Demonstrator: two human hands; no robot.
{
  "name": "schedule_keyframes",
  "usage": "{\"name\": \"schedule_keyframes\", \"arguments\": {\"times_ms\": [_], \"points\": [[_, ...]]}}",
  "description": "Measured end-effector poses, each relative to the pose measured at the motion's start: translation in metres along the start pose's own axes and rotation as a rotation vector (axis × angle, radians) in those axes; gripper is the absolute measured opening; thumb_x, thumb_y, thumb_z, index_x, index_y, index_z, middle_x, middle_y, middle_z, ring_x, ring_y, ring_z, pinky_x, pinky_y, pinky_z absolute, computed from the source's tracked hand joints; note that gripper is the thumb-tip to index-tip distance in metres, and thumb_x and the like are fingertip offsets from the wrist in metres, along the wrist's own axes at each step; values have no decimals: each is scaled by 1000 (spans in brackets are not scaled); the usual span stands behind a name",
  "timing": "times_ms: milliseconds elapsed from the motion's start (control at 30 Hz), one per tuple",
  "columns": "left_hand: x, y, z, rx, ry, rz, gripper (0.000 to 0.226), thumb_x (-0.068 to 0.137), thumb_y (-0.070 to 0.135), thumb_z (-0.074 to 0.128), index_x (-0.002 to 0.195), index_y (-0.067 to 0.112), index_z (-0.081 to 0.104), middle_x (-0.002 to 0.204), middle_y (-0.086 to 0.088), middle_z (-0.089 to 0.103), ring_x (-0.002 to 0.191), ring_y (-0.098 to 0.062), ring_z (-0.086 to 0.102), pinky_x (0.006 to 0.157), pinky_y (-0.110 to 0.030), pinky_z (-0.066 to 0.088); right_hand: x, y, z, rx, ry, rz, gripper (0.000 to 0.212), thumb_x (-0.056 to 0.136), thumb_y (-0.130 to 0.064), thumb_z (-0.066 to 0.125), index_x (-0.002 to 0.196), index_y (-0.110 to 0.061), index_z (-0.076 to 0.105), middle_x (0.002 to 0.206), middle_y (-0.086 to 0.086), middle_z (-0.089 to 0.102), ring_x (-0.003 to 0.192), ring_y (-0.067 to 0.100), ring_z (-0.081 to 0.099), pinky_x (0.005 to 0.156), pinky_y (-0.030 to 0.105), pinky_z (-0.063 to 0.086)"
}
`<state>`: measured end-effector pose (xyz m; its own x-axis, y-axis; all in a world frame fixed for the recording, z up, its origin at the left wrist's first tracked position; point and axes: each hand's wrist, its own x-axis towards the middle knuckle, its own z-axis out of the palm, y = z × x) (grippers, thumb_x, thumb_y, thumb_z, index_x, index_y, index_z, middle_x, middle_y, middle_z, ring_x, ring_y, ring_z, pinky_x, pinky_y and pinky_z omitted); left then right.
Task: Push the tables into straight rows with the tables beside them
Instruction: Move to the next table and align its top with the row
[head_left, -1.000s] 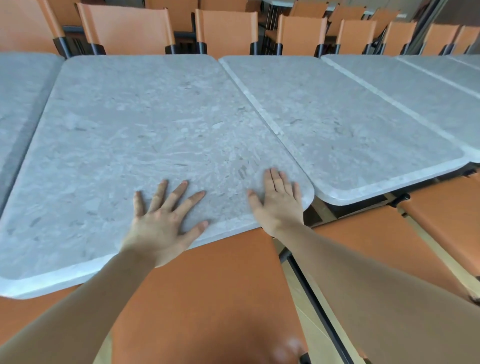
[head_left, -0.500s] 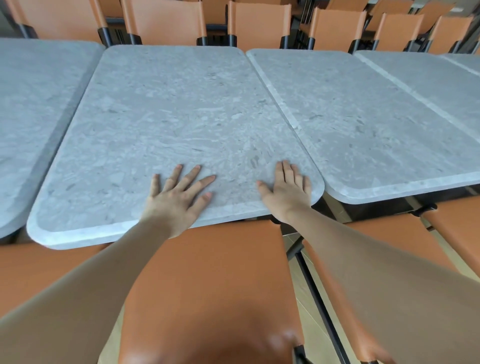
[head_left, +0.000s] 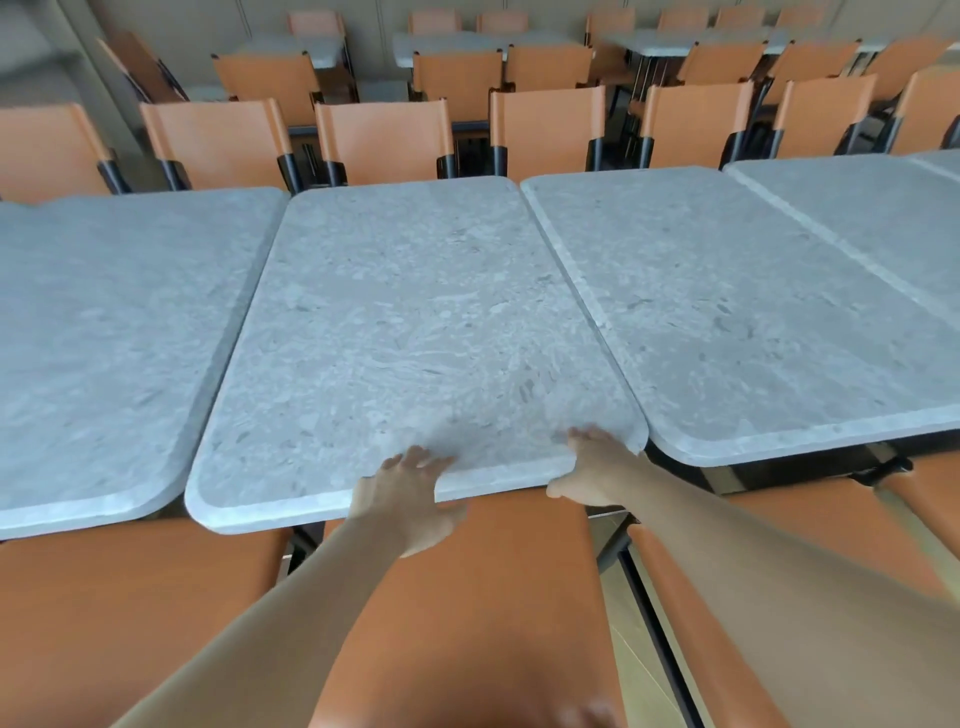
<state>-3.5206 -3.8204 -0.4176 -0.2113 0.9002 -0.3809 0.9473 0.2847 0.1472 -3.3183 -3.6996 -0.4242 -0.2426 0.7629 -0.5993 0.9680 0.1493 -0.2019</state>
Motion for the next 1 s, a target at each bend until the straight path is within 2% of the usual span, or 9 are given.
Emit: {"name": "schedule_keyframes", "arguments": {"times_ms": [100,233,367,433,500,600,733,833,1000], "points": [[-22,2,-19,-229,32,-75,51,95,59,51,142,42,47,140,14,48,115,-14,57,91,-33,48,-40,-8,-15,266,-164,0,87,91,-58,60,162,-26,21,169,1,19,153,26,24,121,42,27],[-62,15,-59,-706,163,-87,37,93,47,63,130,39,59,133,13,54,110,-10,60,93,-37,54,-96,-36,-34,551,35,-159,71,93,-50,60,156,-25,37,162,-3,36,145,19,38,108,32,36],[-121,18,-116,-1003,373,-38,23,95,33,67,118,34,66,128,16,61,105,1,63,71,-5,46,-162,-75,-67,794,98,-361,54,94,-44,64,144,-31,52,152,-9,47,135,8,47,96,24,36],[-154,12,-138,-1073,476,-34,21,96,30,67,117,33,66,125,21,62,102,8,62,68,1,41,-196,-95,-80,888,111,-466,44,95,-41,65,138,-34,58,144,-13,55,125,3,52,91,22,41],[-186,5,-153,-1111,565,-31,22,96,28,67,117,35,67,125,24,63,101,11,63,72,2,40,-224,-110,-87,928,122,-544,36,95,-38,66,131,-35,62,137,-16,59,119,-3,56,96,26,46],[-231,-6,-175,-1170,665,-47,23,97,25,66,117,34,67,124,22,64,105,8,63,76,-2,43,-261,-130,-94,965,110,-630,29,97,-33,65,126,-34,65,131,-19,62,113,-12,56,101,29,49],[-273,-14,-201,-1210,759,-49,23,97,25,67,116,36,66,125,21,64,107,6,64,91,-23,45,-299,-153,-105,977,105,-720,26,96,-30,65,122,-34,67,128,-20,65,111,-12,59,105,30,49],[-294,-16,-225,-1234,808,-10,28,89,35,71,116,36,66,125,23,64,105,8,64,96,-29,48,-326,-169,-115,1000,104,-772,25,97,-31,64,121,-35,68,127,-19,65,112,-7,62,101,30,50],[-324,-33,-252,-1259,878,37,30,87,39,70,117,36,68,126,19,64,110,3,64,108,-43,48,-360,-197,-123,1028,134,-807,22,99,-26,61,118,-31,69,118,-17,68,115,2,64,107,40,50]]}}
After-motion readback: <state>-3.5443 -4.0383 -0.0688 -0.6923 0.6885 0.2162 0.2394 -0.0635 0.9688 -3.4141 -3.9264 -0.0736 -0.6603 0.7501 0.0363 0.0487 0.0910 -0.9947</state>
